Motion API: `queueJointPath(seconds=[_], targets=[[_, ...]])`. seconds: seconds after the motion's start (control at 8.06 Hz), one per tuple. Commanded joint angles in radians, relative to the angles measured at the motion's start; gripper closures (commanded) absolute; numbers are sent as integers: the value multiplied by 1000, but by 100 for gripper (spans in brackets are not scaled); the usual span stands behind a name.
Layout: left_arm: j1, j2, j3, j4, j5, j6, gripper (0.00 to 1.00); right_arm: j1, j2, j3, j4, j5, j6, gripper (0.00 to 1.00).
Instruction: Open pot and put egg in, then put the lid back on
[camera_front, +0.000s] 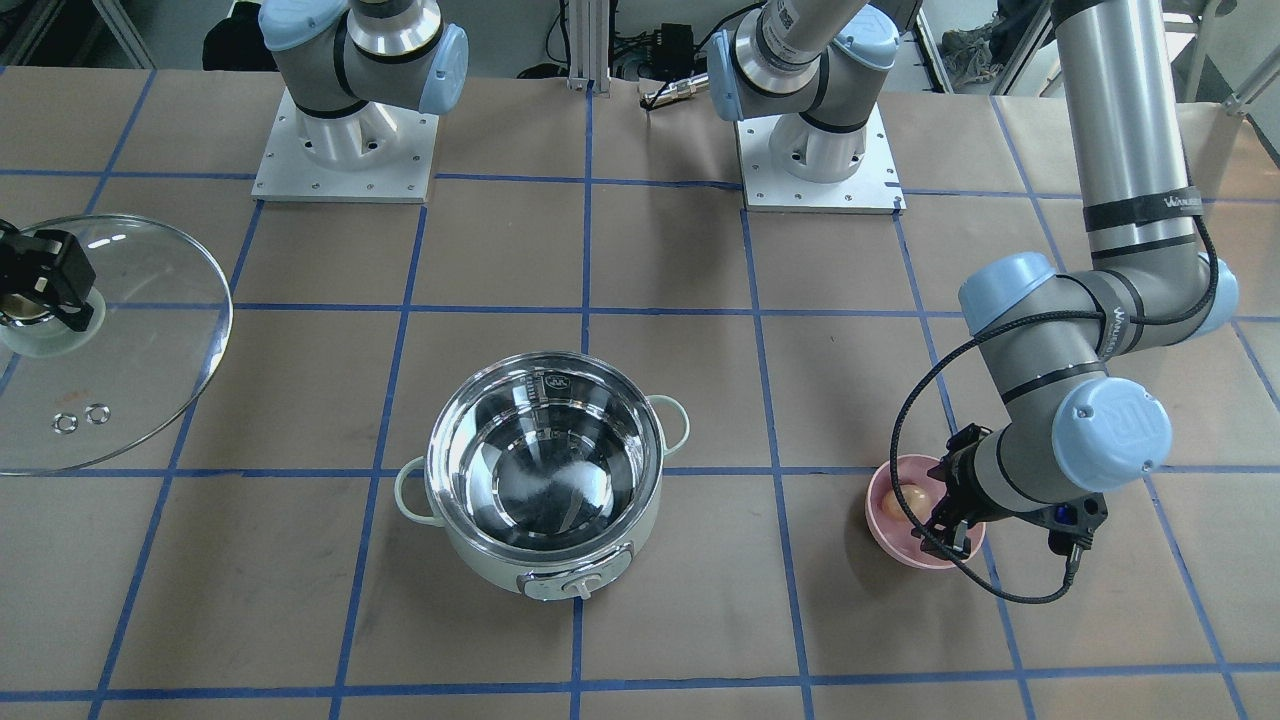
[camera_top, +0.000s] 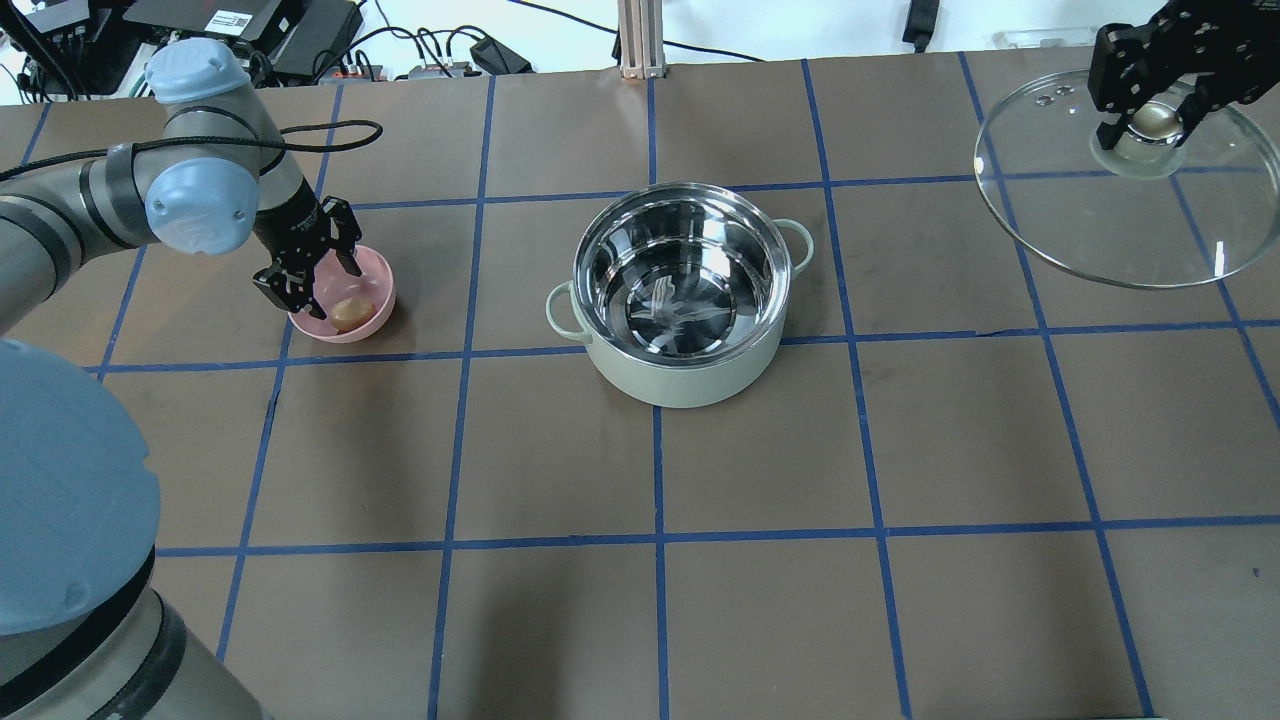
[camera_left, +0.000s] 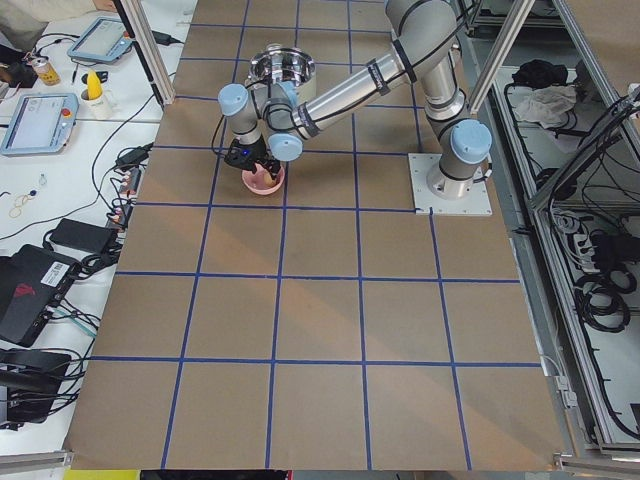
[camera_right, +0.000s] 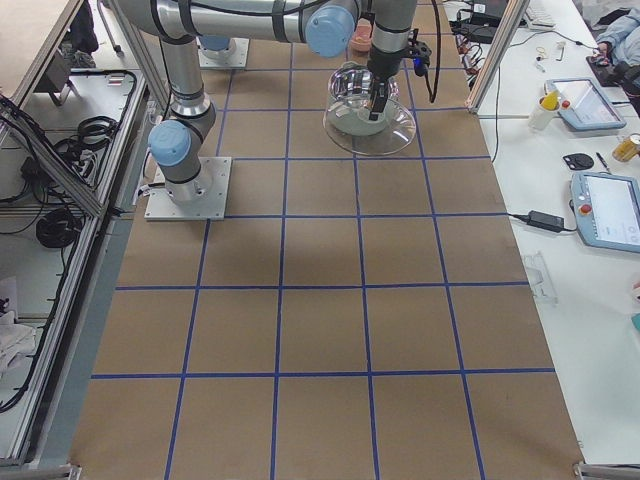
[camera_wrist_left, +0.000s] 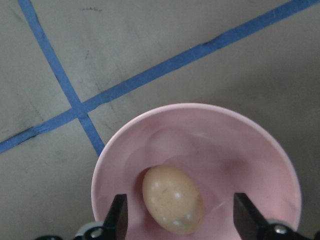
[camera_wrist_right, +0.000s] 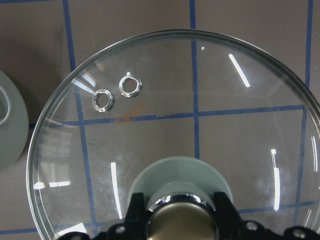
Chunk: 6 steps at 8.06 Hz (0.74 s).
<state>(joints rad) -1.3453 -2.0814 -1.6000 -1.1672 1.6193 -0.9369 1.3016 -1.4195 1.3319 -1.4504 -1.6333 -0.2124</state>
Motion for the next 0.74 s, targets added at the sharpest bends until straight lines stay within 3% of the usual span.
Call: queueJointPath(seconds=[0.0,0.62], targets=[[0,-8,0,0,1,1,22,-11,-4,16,2,-6,-18,100],[0,-32,0,1,-1,0,22,-11,-4,20,4,-7,-16,100]])
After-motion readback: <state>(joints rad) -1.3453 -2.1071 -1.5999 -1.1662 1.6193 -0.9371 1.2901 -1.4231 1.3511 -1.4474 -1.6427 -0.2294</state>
